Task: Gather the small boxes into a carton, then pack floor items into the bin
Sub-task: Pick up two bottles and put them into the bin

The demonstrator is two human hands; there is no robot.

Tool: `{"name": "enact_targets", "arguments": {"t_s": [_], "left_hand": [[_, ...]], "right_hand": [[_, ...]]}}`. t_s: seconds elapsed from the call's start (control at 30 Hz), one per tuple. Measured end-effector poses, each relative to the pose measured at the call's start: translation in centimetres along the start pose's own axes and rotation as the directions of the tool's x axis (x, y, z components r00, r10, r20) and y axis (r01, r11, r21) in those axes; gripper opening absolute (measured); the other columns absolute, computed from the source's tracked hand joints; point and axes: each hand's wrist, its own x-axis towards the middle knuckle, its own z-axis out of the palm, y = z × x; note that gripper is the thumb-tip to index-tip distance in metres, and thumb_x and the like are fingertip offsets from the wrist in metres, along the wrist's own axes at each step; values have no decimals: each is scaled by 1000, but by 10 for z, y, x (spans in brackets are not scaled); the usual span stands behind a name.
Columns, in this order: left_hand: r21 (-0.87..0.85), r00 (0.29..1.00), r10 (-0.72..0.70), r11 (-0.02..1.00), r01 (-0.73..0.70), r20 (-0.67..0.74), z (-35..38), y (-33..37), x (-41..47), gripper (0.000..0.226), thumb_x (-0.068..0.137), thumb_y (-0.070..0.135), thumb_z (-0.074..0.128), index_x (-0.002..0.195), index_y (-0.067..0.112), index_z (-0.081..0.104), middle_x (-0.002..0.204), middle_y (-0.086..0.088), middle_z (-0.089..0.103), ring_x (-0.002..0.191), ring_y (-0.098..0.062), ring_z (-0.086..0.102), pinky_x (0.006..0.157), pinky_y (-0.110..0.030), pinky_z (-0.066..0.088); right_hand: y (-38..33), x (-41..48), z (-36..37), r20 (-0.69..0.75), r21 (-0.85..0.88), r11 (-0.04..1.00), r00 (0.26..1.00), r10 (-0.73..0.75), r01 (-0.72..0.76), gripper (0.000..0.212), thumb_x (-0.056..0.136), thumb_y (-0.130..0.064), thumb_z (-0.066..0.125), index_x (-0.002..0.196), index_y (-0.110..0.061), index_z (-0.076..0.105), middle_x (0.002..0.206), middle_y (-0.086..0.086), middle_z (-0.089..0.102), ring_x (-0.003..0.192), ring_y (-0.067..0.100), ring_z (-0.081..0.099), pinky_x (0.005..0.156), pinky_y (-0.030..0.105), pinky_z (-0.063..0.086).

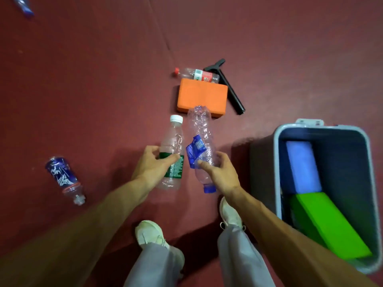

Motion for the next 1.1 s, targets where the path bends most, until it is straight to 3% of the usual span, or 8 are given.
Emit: {"name": "enact_targets", "arguments": {"t_s": [0.1,0.43,0.5,0.6,0.77,0.9,1.0,1.1], "left_hand": [[57,996,49,997,-53,71,41,25,-15,39,77,29,75,108,21,53,102,4,64,89,-12,63,65,-23,46],[252,964,80,957,-146,255,212,65,-59,43,78,16,74,114,20,51,92,10,60,75,1,56,63,-17,42],[275,953,46,952,-133,300,249,70,-65,44,77,22,77,112,18,52,89,9,61,75,-3,60,63,-20,45],[354,931,14,923,-152,365,306,74,-68,43,73,36,79,105,21,54,90,7,63,78,-7,62,69,-23,49],[394,908,-47,909,-134,416,371,56,-72,46,74,44,77,106,20,54,102,5,64,91,-11,64,87,-32,51],[436,904,-79,891,-125,420,381,56,-79,66,81,48,69,133,16,46,128,3,54,113,-13,53,97,-29,42],[438,903,-107,894,-96,416,369,67,-72,73,84,46,65,143,14,37,144,-2,46,128,-18,48,105,-30,38],[404,921,-114,913,-50,373,344,82,-57,57,84,39,66,133,16,49,132,-5,57,117,-21,56,102,-36,44]], "right_hand": [[18,-13,-49,-64,103,994,997,47,-40,56,76,-36,75,123,-21,49,106,-11,61,86,3,62,42,8,43],[127,-32,-247,-271,422,901,934,234,-103,37,79,-23,75,111,-15,59,99,3,71,88,21,69,80,38,57],[148,-35,-280,-289,442,886,913,289,-141,53,76,-36,76,119,-15,53,103,4,67,88,21,67,70,33,57],[180,-27,-317,-324,443,875,874,362,-198,103,48,-67,80,132,-20,43,111,5,61,97,24,66,81,46,56],[212,-5,-347,-353,484,853,849,394,-195,74,79,-41,73,141,-18,39,124,7,59,106,23,64,94,50,51],[210,4,-353,-341,389,886,854,393,-253,62,85,-31,68,140,-17,44,139,8,50,123,25,52,106,48,41],[190,6,-351,-326,324,908,869,372,-266,50,85,-25,67,132,-15,52,134,7,54,121,25,54,104,47,42],[165,13,-340,-298,223,938,898,325,-265,43,84,-23,66,125,-15,56,120,5,60,111,24,60,100,47,46]]}}
